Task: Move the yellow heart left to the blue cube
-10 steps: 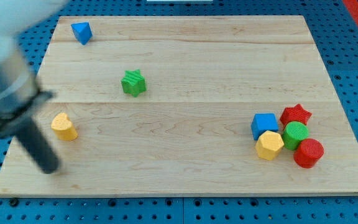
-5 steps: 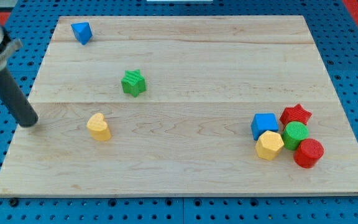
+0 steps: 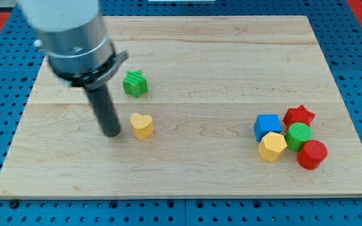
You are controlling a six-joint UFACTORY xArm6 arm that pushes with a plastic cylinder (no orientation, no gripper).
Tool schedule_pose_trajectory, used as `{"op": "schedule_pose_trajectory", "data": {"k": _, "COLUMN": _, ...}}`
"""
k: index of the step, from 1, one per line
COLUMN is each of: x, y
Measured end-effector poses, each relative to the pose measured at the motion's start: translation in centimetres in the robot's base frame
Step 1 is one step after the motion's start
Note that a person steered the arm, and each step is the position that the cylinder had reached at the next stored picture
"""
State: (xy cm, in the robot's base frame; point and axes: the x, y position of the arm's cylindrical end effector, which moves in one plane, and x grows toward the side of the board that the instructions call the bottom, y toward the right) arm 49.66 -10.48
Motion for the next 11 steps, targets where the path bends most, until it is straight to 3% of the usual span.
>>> {"op": "schedule_pose_trajectory", "data": {"k": 2, "x": -1.5, "y": 15.9}}
{"op": "schedule_pose_trajectory", "data": {"k": 3, "x": -1.3, "y": 10.7}}
{"op": "schedule_pose_trajectory", "data": {"k": 4, "x": 2.0, "y": 7.7}}
{"op": "schedule_pose_trajectory", "data": {"k": 5, "x": 4.5, "y": 16.1}}
{"op": "schedule_pose_trajectory", "data": {"k": 6, "x": 4.5, "y": 18.9}}
{"op": "schedule_pose_trajectory", "data": {"k": 8, "x": 3.7, "y": 7.8}}
{"op": "schedule_pose_trajectory", "data": {"k": 10, "x": 1.5, "y": 18.9}}
{"op": "schedule_pose_trajectory", "data": {"k": 11, "x": 2.5, "y": 16.2}}
